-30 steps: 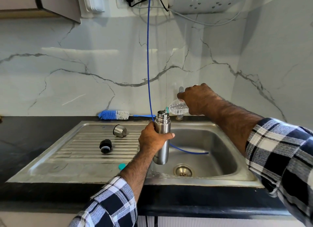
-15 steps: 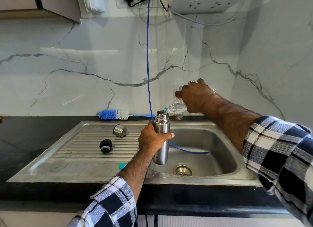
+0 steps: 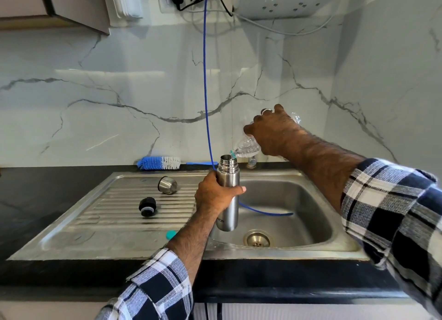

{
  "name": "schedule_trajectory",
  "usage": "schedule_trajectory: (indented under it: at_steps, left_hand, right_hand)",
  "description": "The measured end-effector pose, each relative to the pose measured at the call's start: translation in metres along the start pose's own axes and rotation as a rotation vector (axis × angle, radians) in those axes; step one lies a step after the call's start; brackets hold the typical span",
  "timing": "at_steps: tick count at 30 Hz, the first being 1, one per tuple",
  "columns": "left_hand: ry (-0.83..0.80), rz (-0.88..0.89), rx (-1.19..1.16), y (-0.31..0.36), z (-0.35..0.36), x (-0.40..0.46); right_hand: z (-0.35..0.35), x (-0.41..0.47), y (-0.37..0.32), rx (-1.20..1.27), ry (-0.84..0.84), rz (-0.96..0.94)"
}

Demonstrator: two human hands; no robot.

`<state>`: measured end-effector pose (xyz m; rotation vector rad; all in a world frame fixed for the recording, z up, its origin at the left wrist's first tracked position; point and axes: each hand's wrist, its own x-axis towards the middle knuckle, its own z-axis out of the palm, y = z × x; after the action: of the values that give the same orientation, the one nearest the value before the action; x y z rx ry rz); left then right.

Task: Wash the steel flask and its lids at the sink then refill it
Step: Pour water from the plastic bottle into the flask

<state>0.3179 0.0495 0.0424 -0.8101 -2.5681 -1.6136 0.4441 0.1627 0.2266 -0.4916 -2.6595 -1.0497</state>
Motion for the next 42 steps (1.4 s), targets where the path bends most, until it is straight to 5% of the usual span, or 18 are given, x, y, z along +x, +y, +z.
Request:
schedule_trajectory:
  at_steps: [32, 42]
  left_hand:
    - [-0.033, 0.029, 0.043, -0.001, 0.008, -0.009]
    - [-0.034, 0.024, 0.034, 0.003, 0.008, -0.008]
  right_hand:
    - [0.011, 0.018, -0.017, -0.165, 0.421, -0.196]
    - [0.013, 0.02, -0.019, -0.151, 0.393, -0.196]
